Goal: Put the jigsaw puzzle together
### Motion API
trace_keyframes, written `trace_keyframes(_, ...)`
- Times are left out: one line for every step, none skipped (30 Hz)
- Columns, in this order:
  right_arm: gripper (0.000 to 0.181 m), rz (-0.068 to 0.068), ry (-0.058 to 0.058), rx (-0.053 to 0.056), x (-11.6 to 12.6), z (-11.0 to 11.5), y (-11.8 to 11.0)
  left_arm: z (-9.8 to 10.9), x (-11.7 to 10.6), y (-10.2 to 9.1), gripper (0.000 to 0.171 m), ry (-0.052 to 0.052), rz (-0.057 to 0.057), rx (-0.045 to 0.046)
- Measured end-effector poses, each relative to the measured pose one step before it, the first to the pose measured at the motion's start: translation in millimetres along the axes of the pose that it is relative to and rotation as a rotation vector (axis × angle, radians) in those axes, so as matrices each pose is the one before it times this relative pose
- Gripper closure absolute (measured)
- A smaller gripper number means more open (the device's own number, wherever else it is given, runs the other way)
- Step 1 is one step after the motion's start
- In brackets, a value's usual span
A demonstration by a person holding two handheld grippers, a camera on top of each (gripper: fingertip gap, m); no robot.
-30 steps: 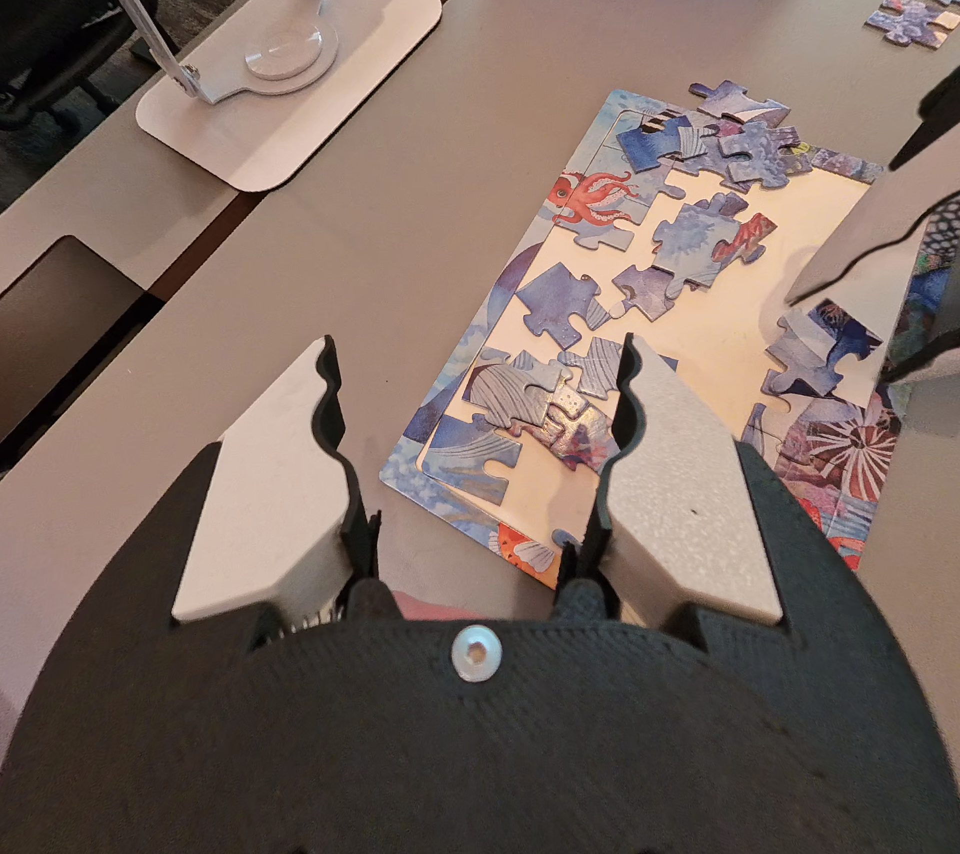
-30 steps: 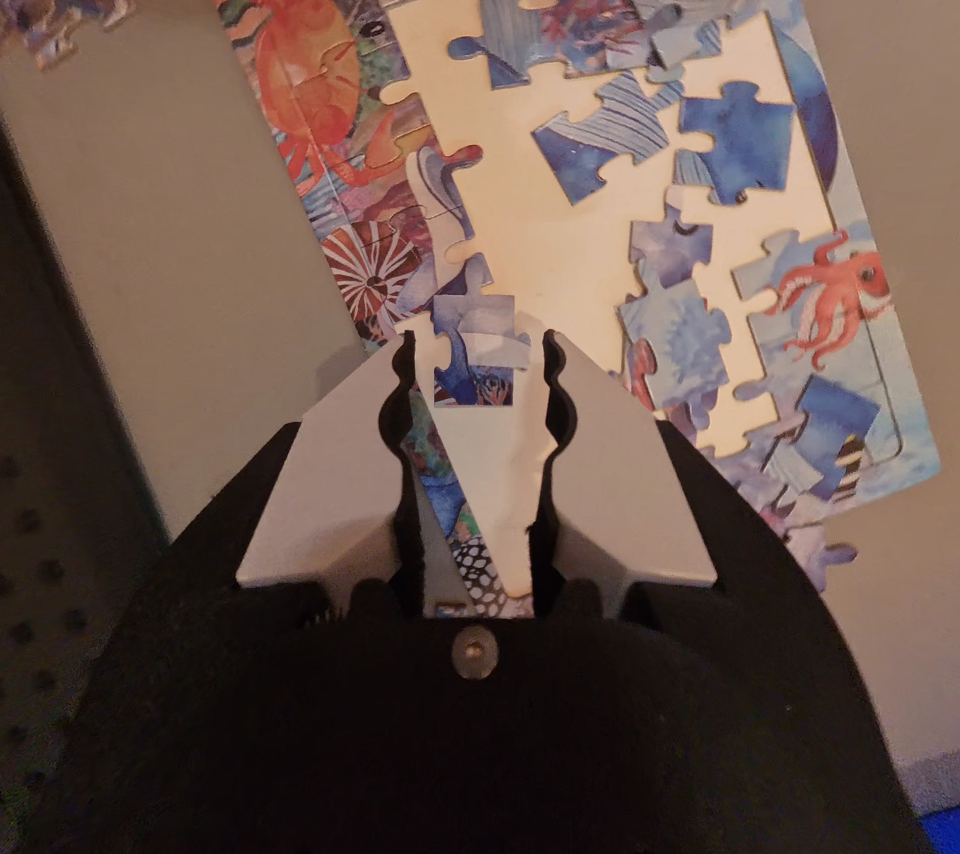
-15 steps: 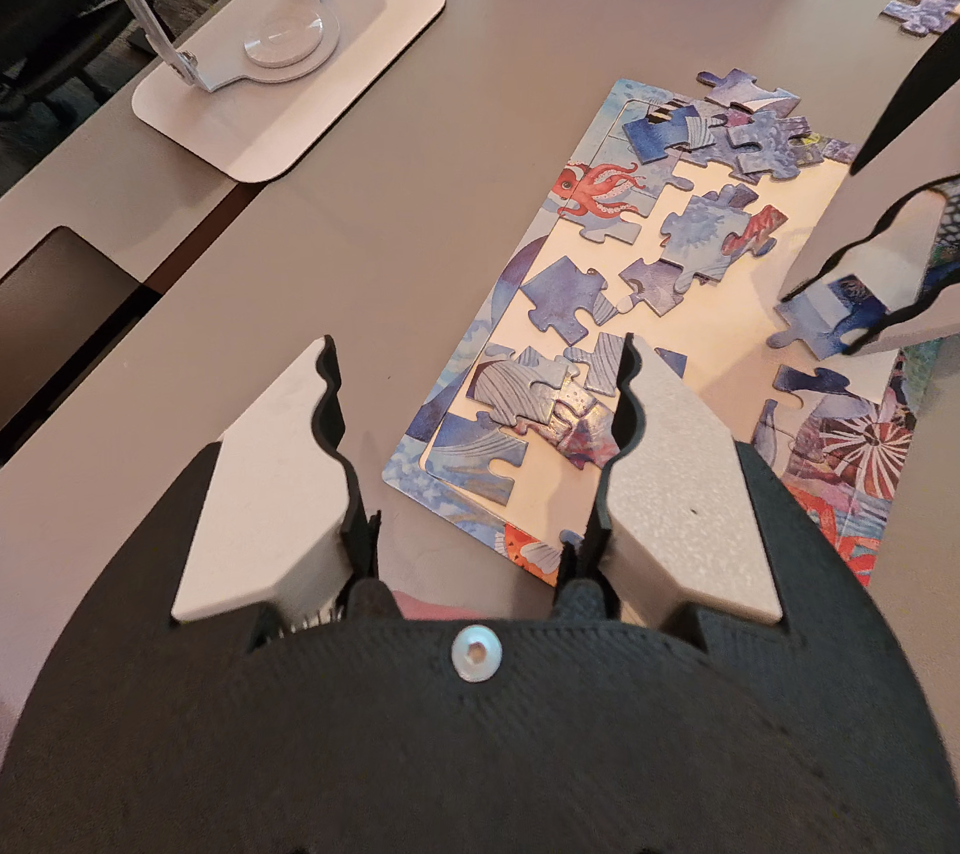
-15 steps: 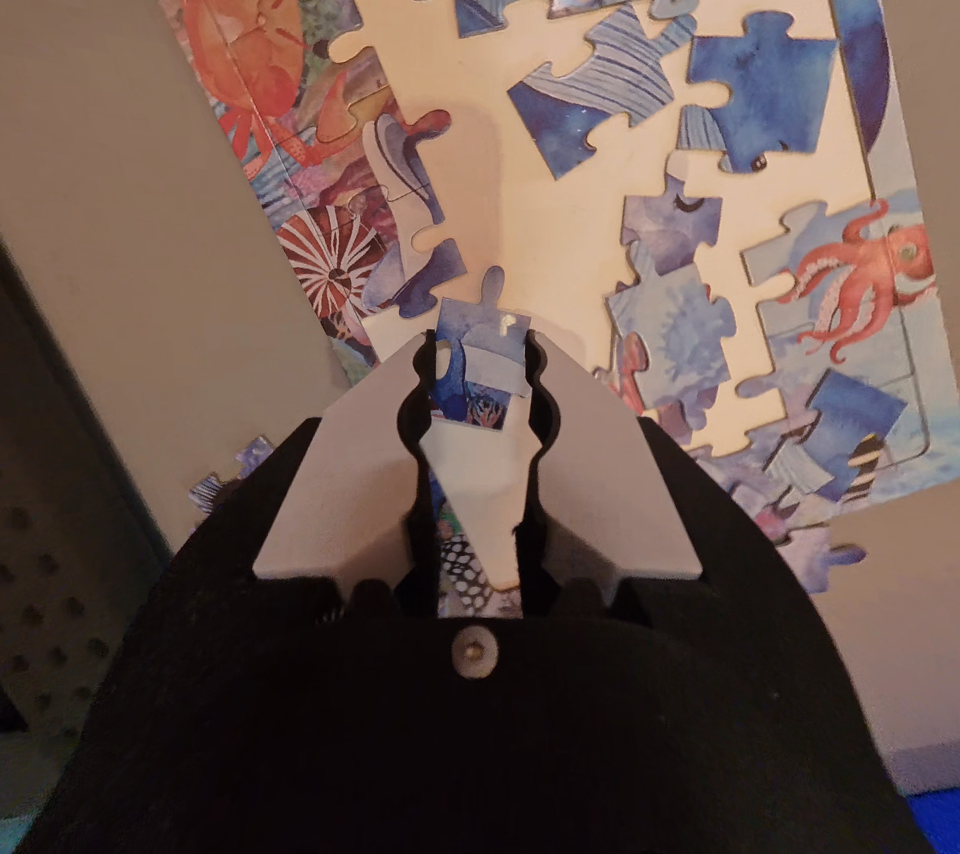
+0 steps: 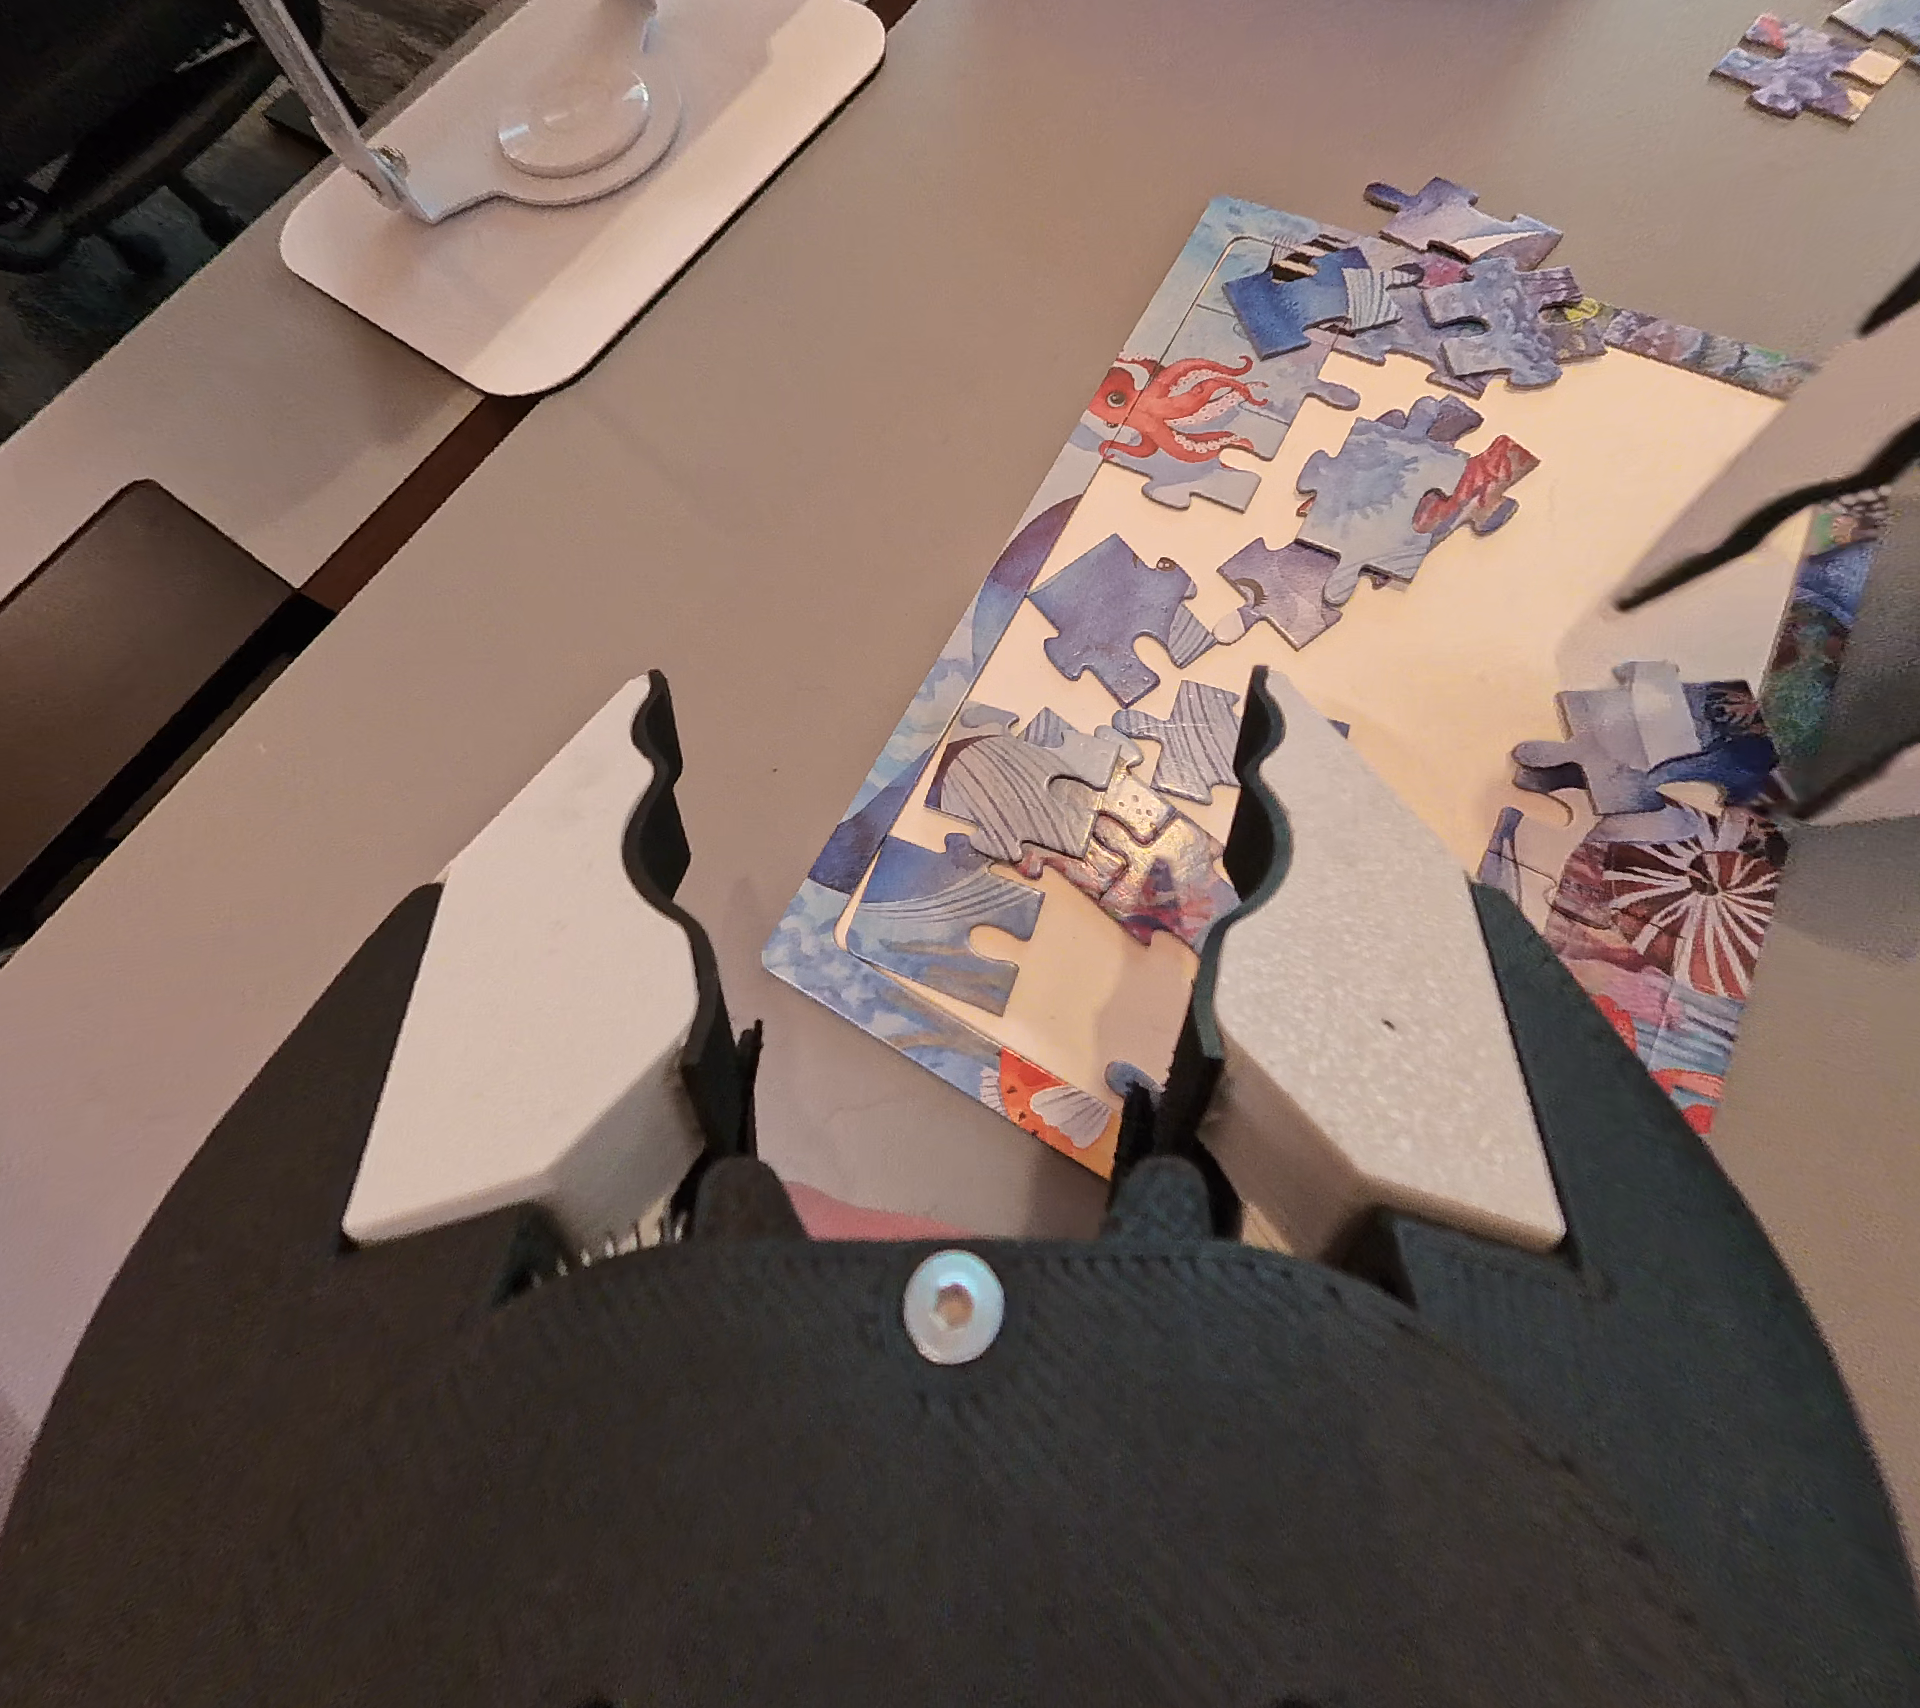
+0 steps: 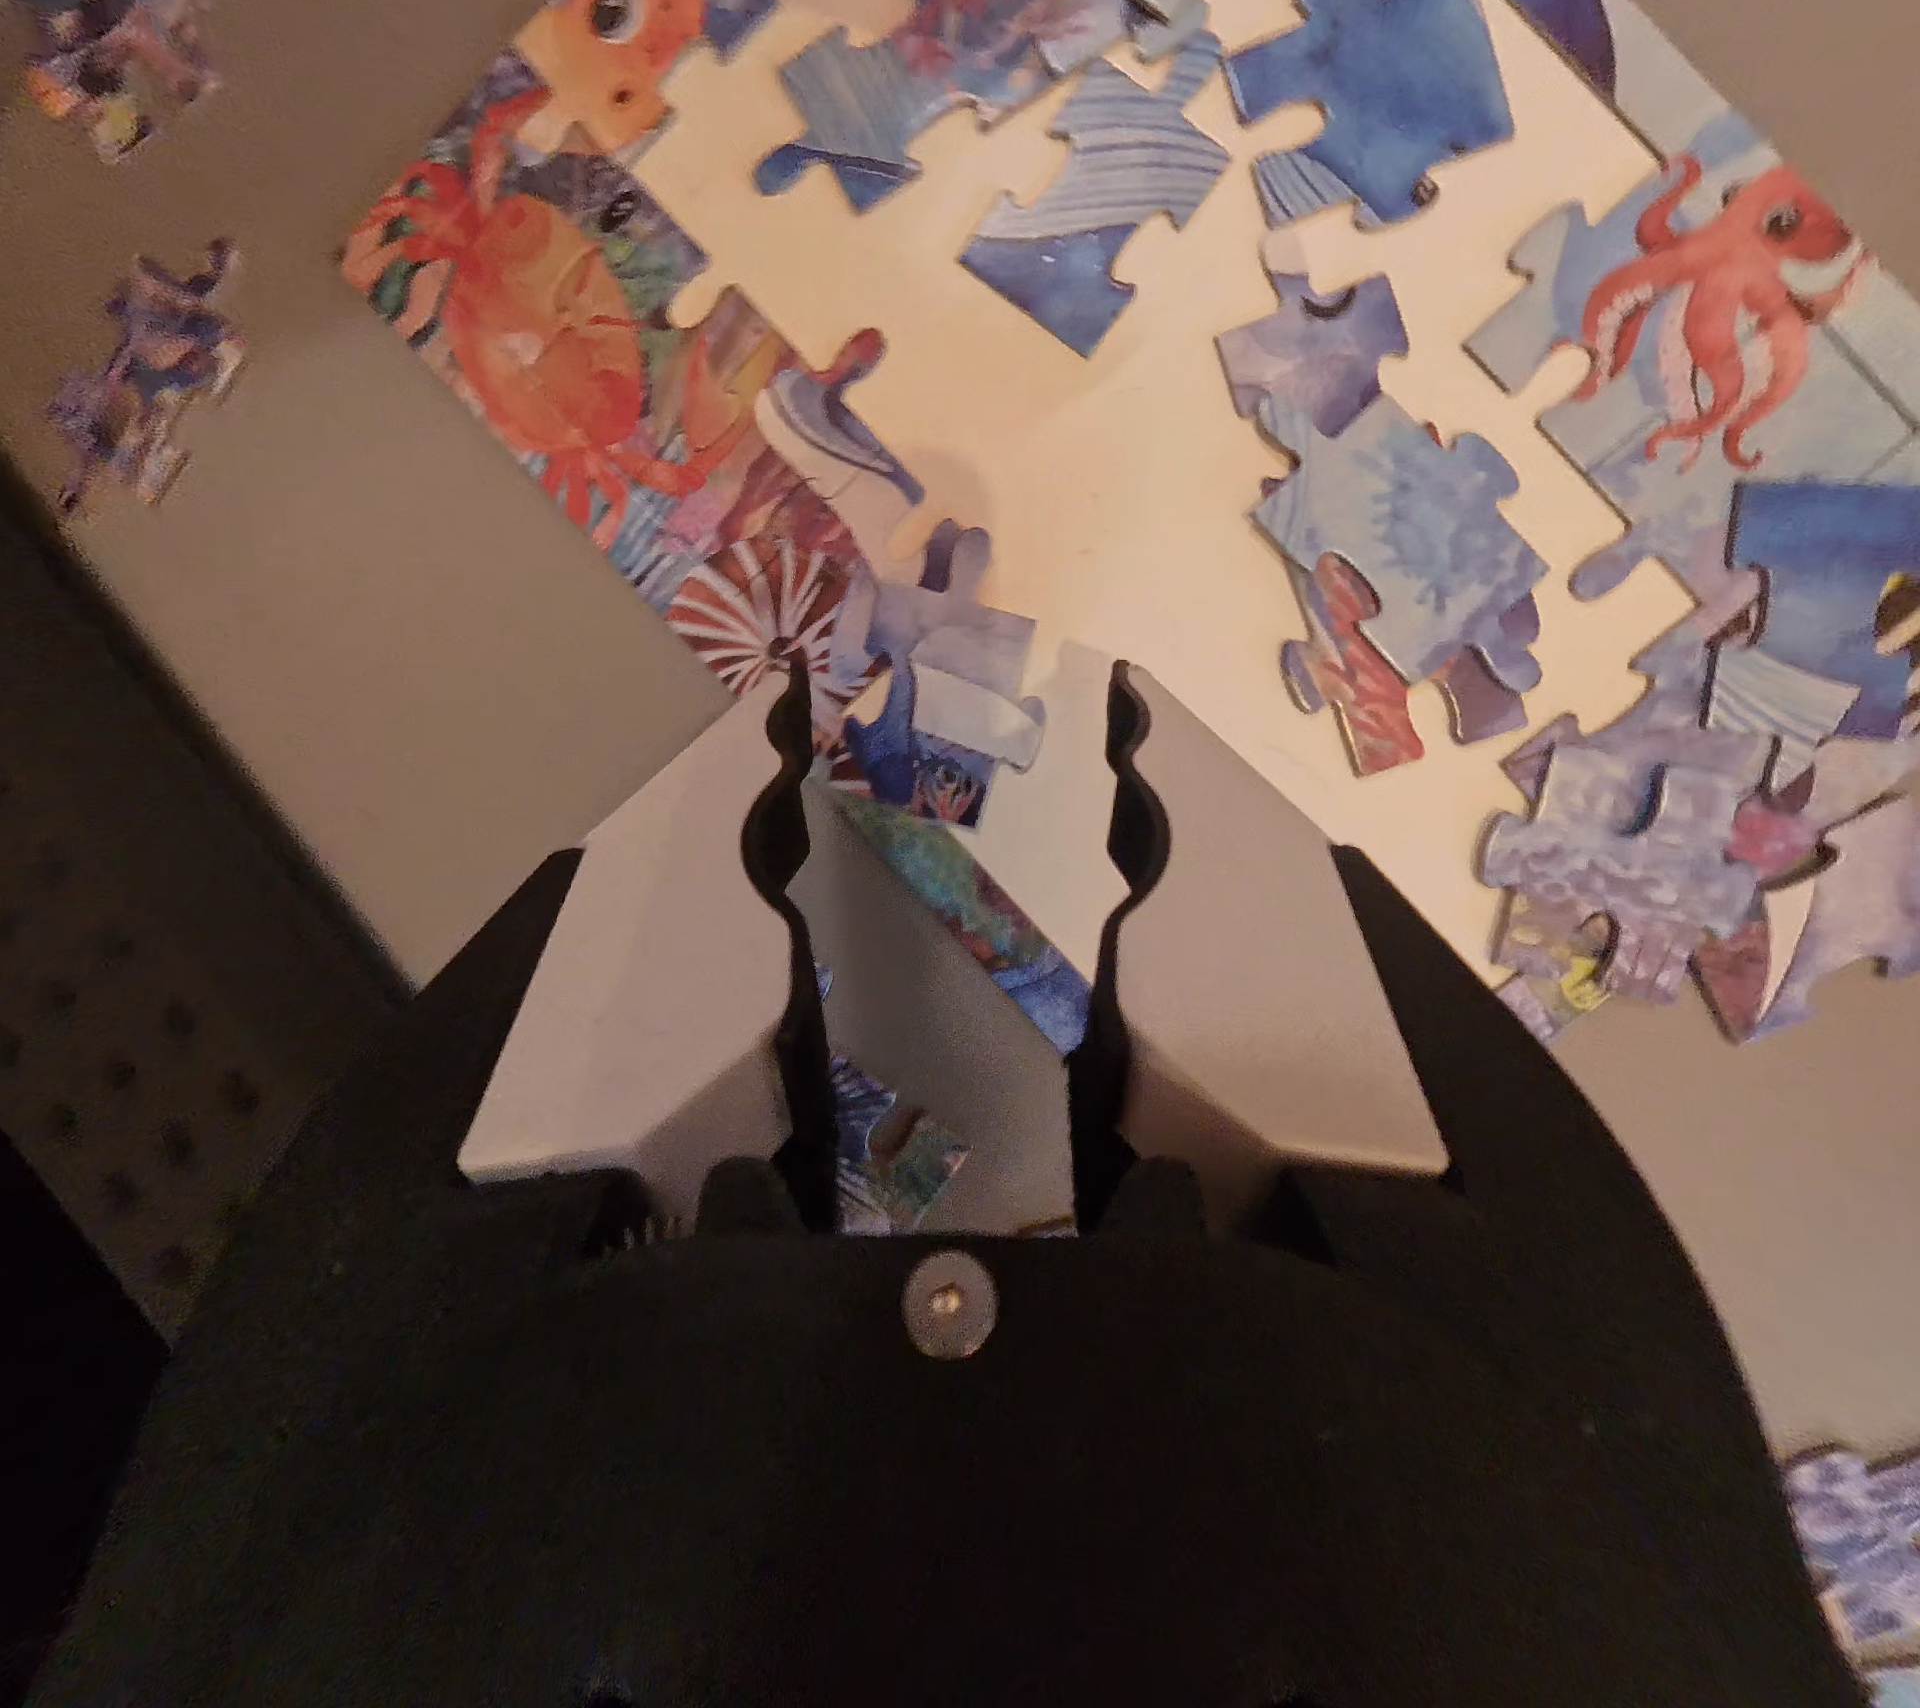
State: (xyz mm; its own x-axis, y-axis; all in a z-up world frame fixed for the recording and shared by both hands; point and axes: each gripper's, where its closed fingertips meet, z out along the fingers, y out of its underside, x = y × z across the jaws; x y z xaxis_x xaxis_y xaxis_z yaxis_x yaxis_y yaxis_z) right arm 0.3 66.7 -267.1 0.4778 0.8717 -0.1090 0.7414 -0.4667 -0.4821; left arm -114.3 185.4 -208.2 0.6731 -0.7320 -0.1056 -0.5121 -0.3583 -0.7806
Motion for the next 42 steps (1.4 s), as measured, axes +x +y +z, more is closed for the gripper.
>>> trace_keyframes(0.130, -0.0783, -0.0278, -0.0044, -8.77, -4.71, 1.34, -1.19, -0.67, -0.66, 0.067, -0.0006, -0.0036, 0.00502)
trace_keyframes(0.136, -0.1037, -0.0284, -0.0285, -10.15, -2.30, 5.33, -0.90, -0.45, -0.22, 0.067, -0.0007, -0.0023, 0.00258)
trace_keyframes(0.138, -0.1081, 0.0163, -0.0336, -2.80, -0.09, 6.41, -0.42, -0.23, 0.04, 0.067, -0.0009, -0.0005, 0.00051)
trace_keyframes(0.138, -0.0932, 0.0484, -0.0330, 4.16, 1.20, 7.01, -0.28, 0.17, -0.03, 0.067, -0.0002, 0.0009, -0.00051)
trace_keyframes(0.137, -0.0658, 0.0263, -0.0313, 3.59, 2.38, 6.78, -0.16, 0.57, -0.21, 0.067, 0.0003, 0.0021, -0.00018)
trace_keyframes(0.135, -0.0254, -0.0001, -0.0192, 2.47, 2.71, 4.60, -0.24, 0.76, -0.49, 0.067, 0.0001, 0.0028, 0.00053)
trace_keyframes(0.132, 0.0000, -0.0120, -0.0084, 2.51, 2.05, 2.61, -0.37, 0.71, -0.64, 0.067, 0.0001, 0.0031, 0.00045)
trace_keyframes(0.133, -0.0014, -0.0227, 0.0116, 0.74, 1.22, -0.30, -0.63, 0.55, -0.30, 0.067, -0.0003, 0.0031, 0.00050)
trace_keyframes(0.137, -0.0030, -0.0287, 0.0293, -0.76, 0.90, -3.04, -0.59, 0.23, -0.32, 0.067, -0.0004, 0.0014, 0.00099)
trace_keyframes(0.138, 0.0010, -0.0320, 0.0216, -1.61, 1.06, -2.62, -0.61, -0.21, -0.12, 0.067, -0.0008, -0.0009, 0.00116)
trace_keyframes(0.138, -0.0024, -0.0225, 0.0022, -0.58, 1.57, -0.56, -0.34, -0.54, 0.16, 0.067, -0.0010, -0.0022, 0.00060)
trace_keyframes(0.139, -0.0081, -0.0066, -0.0055, 1.65, 1.84, 0.58, -0.12, -0.60, 0.61, 0.067, -0.0012, -0.0020, -0.00066)
trace_keyframes(0.140, -0.0058, -0.0140, -0.0017, 0.80, 1.57, 0.26, 0.21, -0.36, 0.71, 0.067, -0.0009, -0.0009, -0.00226)
trace_keyframes(0.141, 0.0062, -0.0206, 0.0110, 0.20, 0.49, -1.61, 0.36, 0.01, 0.85, 0.066, 0.0005, -0.0001, -0.00264)
trace_keyframes(0.143, 0.0050, -0.0097, 0.0005, 1.49, 0.75, -0.01, 0.59, 0.20, 0.63, 0.066, 0.0010, 0.0001, -0.00243)
trace_keyframes(0.145, 0.0065, -0.0154, 0.0059, -0.20, 0.51, -0.71, 0.75, 0.37, 0.63, 0.066, 0.0012, 0.0001, -0.00263)
trace_keyframes(0.145, 0.0093, -0.0073, 0.0031, 0.44, 0.17, -0.05, 0.87, 0.56, 0.69, 0.066, 0.0019, 0.0007, -0.00326)
trace_keyframes(0.146, 0.0171, -0.0023, 0.0011, 0.67, -0.25, 0.08, 0.64, 0.45, 0.73, 0.066, 0.0010, 0.0015, -0.00326)
trace_keyframes(0.146, 0.0230, 0.0059, 0.0016, 1.53, -0.39, 0.11, 0.51, 0.05, 0.59, 0.066, 0.0003, 0.0006, -0.00277)
trace_keyframes(0.146, 0.0194, 0.0079, 0.0011, 1.10, -0.25, 0.61, 0.44, 0.15, 0.59, 0.066, 0.0005, -0.0004, -0.00218)
trace_keyframes(0.147, 0.0174, 0.0093, -0.0028, 0.66, -0.45, 1.33, 0.35, -0.03, 0.52, 0.066, -0.0002, -0.0003, -0.00183)
trace_keyframes(0.148, 0.0213, 0.0138, -0.0080, 1.11, -0.77, 1.95, 0.29, -0.07, 0.43, 0.066, -0.0003, -0.0002, -0.00179)
trace_keyframes(0.156, 0.0220, 0.0183, -0.0099, 1.58, -1.03, 2.04, 0.24, 0.10, 0.31, 0.066, 0.0000, -0.0001, -0.00153)
trace_keyframes(0.164, 0.0183, 0.0152, -0.0055, 0.75, -1.12, 1.46, 0.27, 0.26, 0.07, 0.066, 0.0000, 0.0004, -0.00088)
trace_keyframes(0.165, 0.0126, 0.0086, -0.0031, -0.83, -0.85, 1.27, 0.16, 0.44, -0.13, 0.066, 0.0007, 0.0010, -0.00068)
trace_keyframes(0.164, 0.0161, 0.0078, -0.0059, -1.10, -0.23, 1.24, 0.20, 0.60, -0.20, 0.066, 0.0008, 0.0017, -0.00069)
trace_keyframes(0.164, 0.0143, 0.0062, -0.0095, -1.57, 0.24, 1.59, 0.18, 0.71, -0.18, 0.066, 0.0007, 0.0021, -0.00093)
trace_keyframes(0.163, 0.0052, -0.0041, -0.0052, -3.26, -0.37, 0.40, 0.09, 0.57, -0.10, 0.066, 0.0006, 0.0020, -0.00077)
trace_keyframes(0.160, -0.0038, -0.0034, -0.0043, -3.21, -0.72, -0.48, 0.01, 0.45, -0.32, 0.066, 0.0005, 0.0011, -0.00016)
trace_keyframes(0.157, -0.0088, 0.0153, 0.0129, 0.38, -1.50, -3.74, -0.04, 0.42, -0.32, 0.066, 0.0010, 0.0005, 0.00061)
trace_keyframes(0.153, -0.0183, 0.0044, 0.0191, -0.18, -1.39, -4.97, -0.03, 0.54, -0.17, 0.066, 0.0010, 0.0010, -0.00008)
trace_keyframes(0.150, -0.0234, -0.0049, 0.0140, -0.26, -0.30, -3.81, -0.09, 0.38, -0.05, 0.066, 0.0002, 0.0018, -0.00090)
trace_keyframes(0.147, -0.0143, 0.0043, 0.0038, 2.94, 0.89, -1.98, -0.32, 0.46, -0.20, 0.066, 0.0005, 0.0021, -0.00009)
trace_keyframes(0.142, -0.0166, -0.0010, -0.0013, 3.18, 1.88, -0.78, -0.40, 0.38, -0.32, 0.066, 0.0015, 0.0011, 0.00109)
trace_keyframes(0.139, -0.0211, -0.0108, 0.0061, 2.02, 2.65, -0.88, -0.58, 0.04, -0.33, 0.066, 0.0000, -0.0001, 0.00178)
trace_keyframes(0.138, -0.0080, -0.0174, 0.0058, 1.36, 2.99, -0.20, -0.57, -0.39, -0.30, 0.066, -0.0014, -0.0007, 0.00182)
trace_keyframes(0.137, 0.0053, -0.0244, -0.0069, 0.24, 3.11, 1.36, -0.69, -0.55, -0.02, 0.066, -0.0012, -0.0007, 0.00147)
trace_keyframes(0.139, 0.0023, -0.0213, 0.0158, -0.49, 0.54, -2.00, -0.53, -0.64, 0.18, 0.066, -0.0009, -0.0014, 0.00099)
trace_keyframes(0.141, -0.0063, -0.0018, 0.0030, 0.98, 0.58, 0.34, -0.42, -0.94, 0.41, 0.066, -0.0017, -0.0025, 0.00071)
trace_keyframes(0.142, 0.0050, 0.0008, 0.0022, 0.48, -0.20, -0.10, -0.10, -1.00, 0.48, 0.066, -0.0016, -0.0033, 0.00017)
trace_keyframes(0.142, 0.0139, 0.0014, -0.0022, 0.35, -0.07, 0.45, 0.12, -0.57, 0.57, 0.066, -0.0005, -0.0022, -0.00067)
trace_keyframes(0.142, 0.0132, 0.0031, -0.0035, 0.22, -0.33, 0.57, 0.42, -0.42, 0.80, 0.066, -0.0001, -0.0012, -0.00204)
